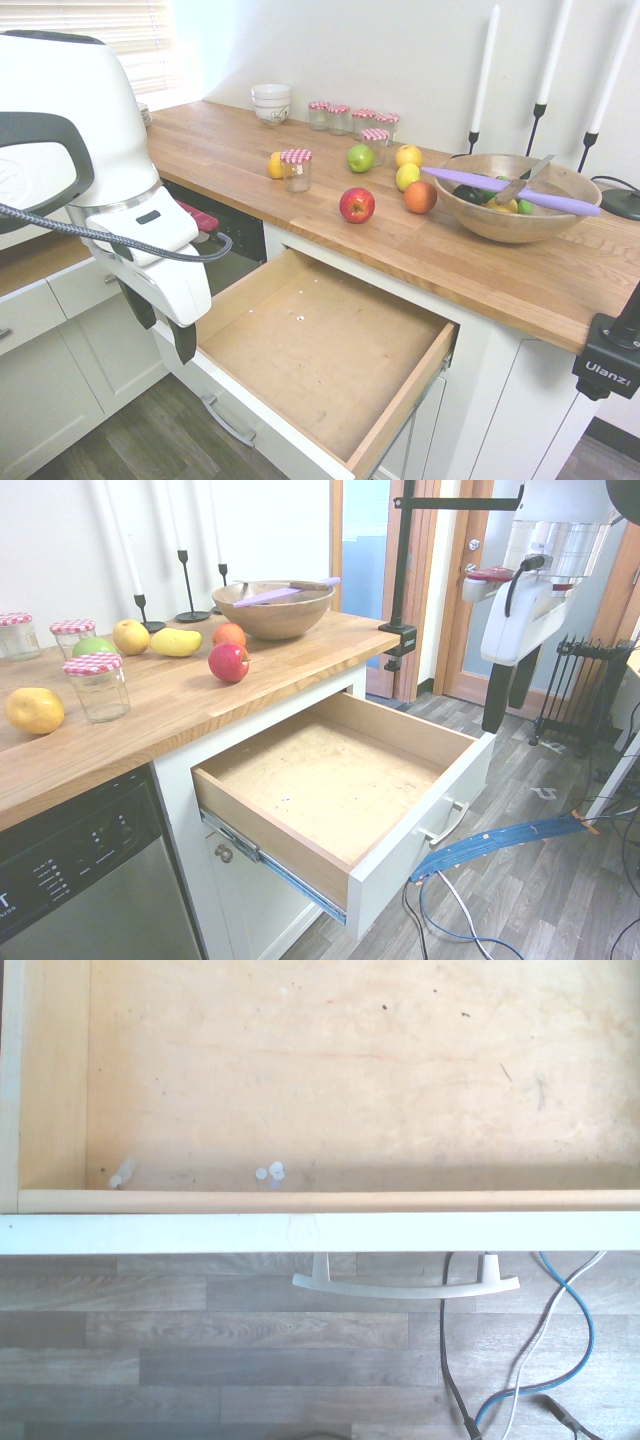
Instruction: Close the drawer
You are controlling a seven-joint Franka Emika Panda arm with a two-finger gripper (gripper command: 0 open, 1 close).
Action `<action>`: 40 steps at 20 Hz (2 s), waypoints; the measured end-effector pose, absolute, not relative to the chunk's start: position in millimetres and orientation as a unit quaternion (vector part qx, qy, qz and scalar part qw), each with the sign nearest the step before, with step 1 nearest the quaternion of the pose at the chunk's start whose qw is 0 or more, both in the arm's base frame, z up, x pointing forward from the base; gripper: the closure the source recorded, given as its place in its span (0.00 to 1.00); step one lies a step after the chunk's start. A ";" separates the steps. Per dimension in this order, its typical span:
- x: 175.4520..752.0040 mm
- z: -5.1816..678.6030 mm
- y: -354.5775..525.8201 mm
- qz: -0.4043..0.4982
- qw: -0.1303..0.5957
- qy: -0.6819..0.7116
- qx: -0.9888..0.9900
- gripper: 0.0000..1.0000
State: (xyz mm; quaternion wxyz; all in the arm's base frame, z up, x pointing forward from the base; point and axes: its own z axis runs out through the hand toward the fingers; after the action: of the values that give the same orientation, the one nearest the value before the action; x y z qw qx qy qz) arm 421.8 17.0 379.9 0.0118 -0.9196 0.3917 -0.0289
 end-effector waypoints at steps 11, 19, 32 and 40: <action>420.4 296.1 16.4 -0.005 0.002 0.389 -0.921 0.00; 413.1 232.1 22.0 0.001 0.003 0.382 -0.924 0.00; 430.8 144.4 6.9 0.002 -0.004 0.392 -0.920 1.00; 439.6 135.1 5.7 -0.006 -0.001 0.388 -0.922 1.00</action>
State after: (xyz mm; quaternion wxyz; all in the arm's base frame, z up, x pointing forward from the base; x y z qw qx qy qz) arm 439.6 5.7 135.1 -0.0014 -0.9216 0.3881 -0.0062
